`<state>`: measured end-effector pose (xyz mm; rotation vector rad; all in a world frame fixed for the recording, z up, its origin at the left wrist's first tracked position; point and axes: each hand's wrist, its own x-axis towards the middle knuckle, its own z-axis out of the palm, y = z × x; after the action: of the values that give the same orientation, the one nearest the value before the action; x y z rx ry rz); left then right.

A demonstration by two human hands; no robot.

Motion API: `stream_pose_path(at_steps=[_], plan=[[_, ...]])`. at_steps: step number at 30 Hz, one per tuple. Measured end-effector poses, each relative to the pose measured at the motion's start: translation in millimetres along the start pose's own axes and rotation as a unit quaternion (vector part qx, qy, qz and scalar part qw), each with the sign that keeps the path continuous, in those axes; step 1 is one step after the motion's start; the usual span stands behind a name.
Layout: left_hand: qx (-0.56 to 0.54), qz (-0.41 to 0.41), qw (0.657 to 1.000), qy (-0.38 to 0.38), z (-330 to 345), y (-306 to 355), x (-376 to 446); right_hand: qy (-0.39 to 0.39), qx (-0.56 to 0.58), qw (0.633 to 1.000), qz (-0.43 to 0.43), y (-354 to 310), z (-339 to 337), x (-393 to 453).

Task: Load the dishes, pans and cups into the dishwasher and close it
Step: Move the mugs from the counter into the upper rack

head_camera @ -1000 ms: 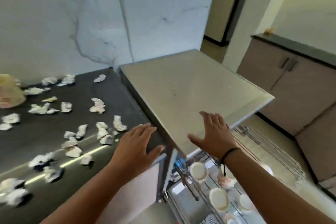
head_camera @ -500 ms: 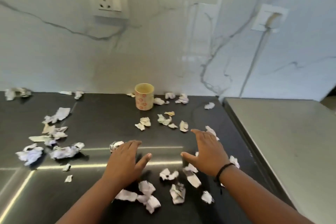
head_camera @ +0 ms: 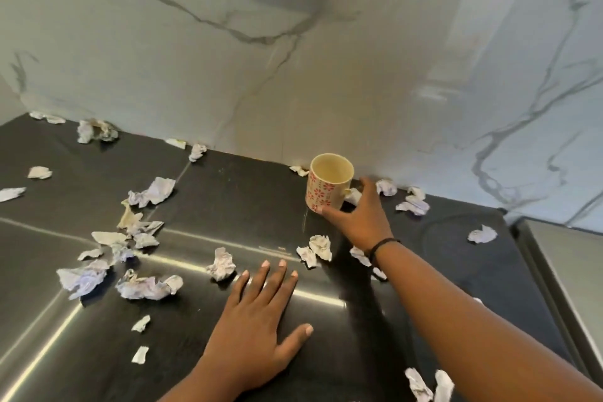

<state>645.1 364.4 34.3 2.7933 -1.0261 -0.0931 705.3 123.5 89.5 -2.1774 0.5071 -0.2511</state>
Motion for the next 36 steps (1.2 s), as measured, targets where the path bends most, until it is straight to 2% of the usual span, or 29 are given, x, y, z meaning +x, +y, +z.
stream_pose_path(at_steps=[5, 13, 19, 22, 26, 28, 30, 32, 34, 36], plan=[[-0.015, 0.001, 1.0, 0.014, 3, -1, 0, 0.026, 0.13, 0.991, -0.027, 4, 22, 27], [-0.008, 0.0, 1.0, 0.009, 4, -2, -2, 0.041, 0.133, 0.99, -0.027, -8, 8, 21], [-0.047, -0.005, 0.999, 0.013, -2, -2, -1, 0.026, 0.222, 0.974, -0.034, -25, -43, -58], [-0.059, -0.009, 0.998, -0.01, -7, 0, -2, 0.021, 0.258, 0.965, -0.035, -31, -80, -117], [-0.086, -0.029, 0.995, -0.032, -16, 9, 1, 0.054, 0.288, 0.956, -0.008, -14, -125, -195], [-0.12, -0.03, 0.992, -0.016, -25, 25, 3, 0.08, 0.301, 0.95, 0.007, -3, -144, -233], [-0.233, -0.009, 0.972, 0.026, -43, 59, 2, 0.115, 0.296, 0.948, 0.018, 7, -160, -273], [-0.392, 0.024, 0.919, 0.025, -68, 108, -6, 0.148, 0.276, 0.949, 0.031, 16, -171, -311], [-0.511, 0.096, 0.853, -0.028, -88, 166, -22, 0.184, 0.248, 0.95, 0.047, 26, -182, -350], [-0.552, 0.202, 0.801, -0.114, -96, 221, -43, 0.213, 0.232, 0.947, 0.063, 35, -191, -389]])
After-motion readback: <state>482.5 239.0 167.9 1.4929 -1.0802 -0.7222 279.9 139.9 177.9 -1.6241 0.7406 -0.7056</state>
